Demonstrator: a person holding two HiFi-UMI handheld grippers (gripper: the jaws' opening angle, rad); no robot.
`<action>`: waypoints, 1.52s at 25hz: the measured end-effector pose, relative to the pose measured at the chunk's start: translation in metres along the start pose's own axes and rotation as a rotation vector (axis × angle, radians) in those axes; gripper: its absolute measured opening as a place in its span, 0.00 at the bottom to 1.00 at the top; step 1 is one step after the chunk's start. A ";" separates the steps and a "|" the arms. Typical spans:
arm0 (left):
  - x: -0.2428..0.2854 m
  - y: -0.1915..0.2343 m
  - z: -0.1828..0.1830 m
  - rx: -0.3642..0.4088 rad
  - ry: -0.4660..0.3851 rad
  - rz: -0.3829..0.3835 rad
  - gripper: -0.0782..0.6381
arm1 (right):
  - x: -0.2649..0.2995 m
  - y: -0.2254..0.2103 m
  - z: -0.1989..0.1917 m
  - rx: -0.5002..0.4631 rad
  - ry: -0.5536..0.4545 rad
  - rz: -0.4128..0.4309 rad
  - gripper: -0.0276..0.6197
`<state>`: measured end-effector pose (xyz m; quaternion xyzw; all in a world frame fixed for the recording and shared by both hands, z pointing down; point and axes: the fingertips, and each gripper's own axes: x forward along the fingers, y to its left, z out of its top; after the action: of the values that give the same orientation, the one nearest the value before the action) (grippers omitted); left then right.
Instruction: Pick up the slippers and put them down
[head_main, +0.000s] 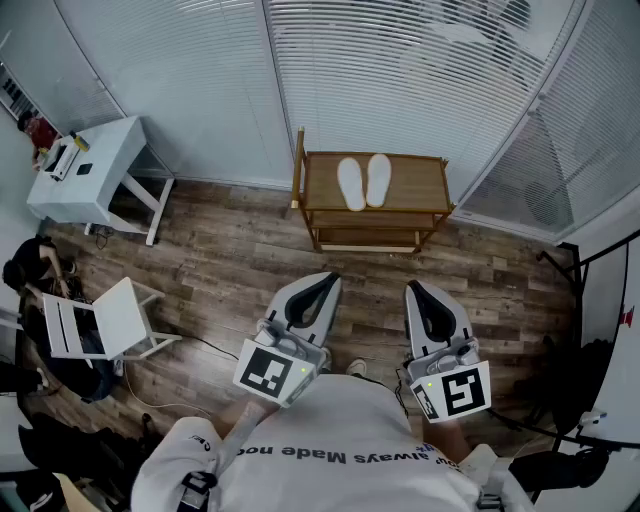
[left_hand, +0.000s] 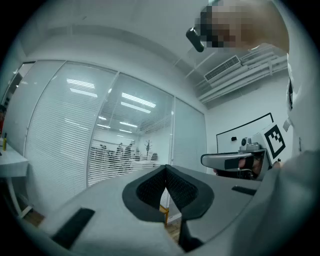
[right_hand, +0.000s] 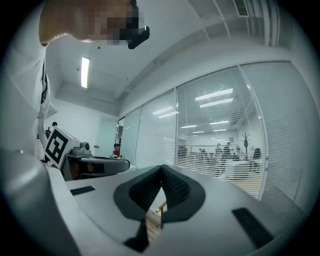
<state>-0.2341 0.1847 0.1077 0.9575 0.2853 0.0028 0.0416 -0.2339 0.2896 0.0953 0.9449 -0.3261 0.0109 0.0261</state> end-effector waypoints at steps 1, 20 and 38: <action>0.001 0.003 0.001 0.003 -0.002 0.002 0.12 | 0.003 -0.001 0.001 -0.005 -0.003 0.003 0.06; 0.006 0.066 -0.026 -0.056 0.047 -0.006 0.12 | 0.063 0.012 -0.026 0.017 0.042 -0.034 0.07; 0.189 0.082 -0.035 -0.036 0.050 0.030 0.12 | 0.138 -0.155 -0.040 0.015 0.039 0.014 0.07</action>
<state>-0.0319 0.2226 0.1460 0.9604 0.2720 0.0326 0.0514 -0.0300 0.3291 0.1344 0.9424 -0.3319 0.0320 0.0251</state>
